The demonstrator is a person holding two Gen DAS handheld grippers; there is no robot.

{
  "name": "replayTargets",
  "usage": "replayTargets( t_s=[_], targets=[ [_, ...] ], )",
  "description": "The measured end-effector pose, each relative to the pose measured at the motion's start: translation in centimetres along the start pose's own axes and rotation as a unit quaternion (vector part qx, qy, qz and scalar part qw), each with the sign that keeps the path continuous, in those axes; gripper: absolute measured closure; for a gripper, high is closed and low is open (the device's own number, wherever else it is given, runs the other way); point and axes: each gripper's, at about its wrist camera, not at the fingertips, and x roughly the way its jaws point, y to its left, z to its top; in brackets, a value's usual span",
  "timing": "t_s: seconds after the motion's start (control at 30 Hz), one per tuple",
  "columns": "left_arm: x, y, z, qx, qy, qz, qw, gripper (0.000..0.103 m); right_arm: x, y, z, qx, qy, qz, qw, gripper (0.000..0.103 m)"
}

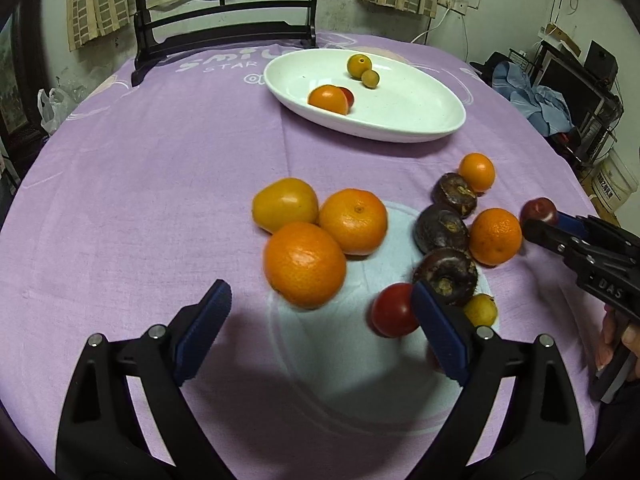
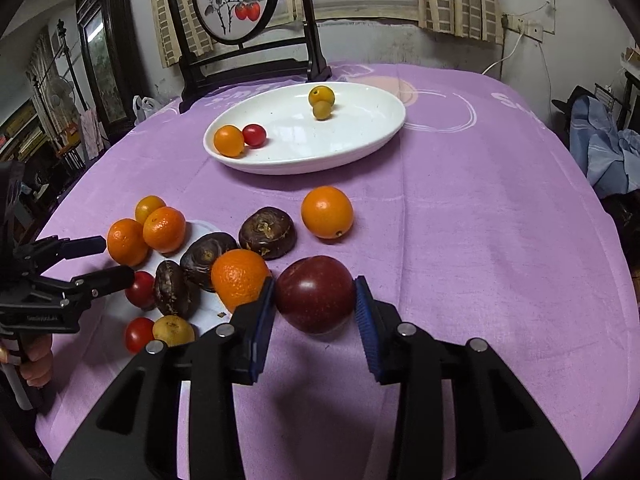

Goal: Organize fruits
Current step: 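Grasp a dark red plum with the right tool while the left tool grasps a mandarin orange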

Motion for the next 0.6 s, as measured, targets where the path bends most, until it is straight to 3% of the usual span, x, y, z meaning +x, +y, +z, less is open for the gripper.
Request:
replayTargets(
  t_s=[0.17,0.23,0.3,0.33,0.4,0.6],
  targets=[
    [-0.2,0.9,0.2,-0.013,0.000,0.010,0.9999,0.012,-0.5,0.8,-0.1,-0.017,-0.006,0.018,1.000,0.064],
    [-0.1,1.1,0.3,-0.018,0.003,0.014,0.9997,0.020,-0.6,1.1,-0.1,-0.022,-0.007,0.024,0.999,0.064],
    [0.5,1.0,0.6,-0.024,0.016,0.007,0.9996,0.038,-0.7,1.4,-0.1,-0.027,-0.007,0.028,0.999,0.064],
    [1.1,0.7,0.7,-0.022,0.027,0.002,0.9994,0.040,-0.7,1.4,-0.1,-0.028,-0.007,0.029,0.999,0.064],
    [2.1,0.3,0.8,-0.015,0.045,0.004,0.9989,0.056,-0.8,1.5,-0.1,-0.028,-0.008,0.032,0.999,0.064],
    [2.4,0.3,1.0,-0.016,0.039,0.015,0.9990,0.060,-0.8,1.3,-0.2,-0.024,-0.008,0.031,0.999,0.064]
  ],
)
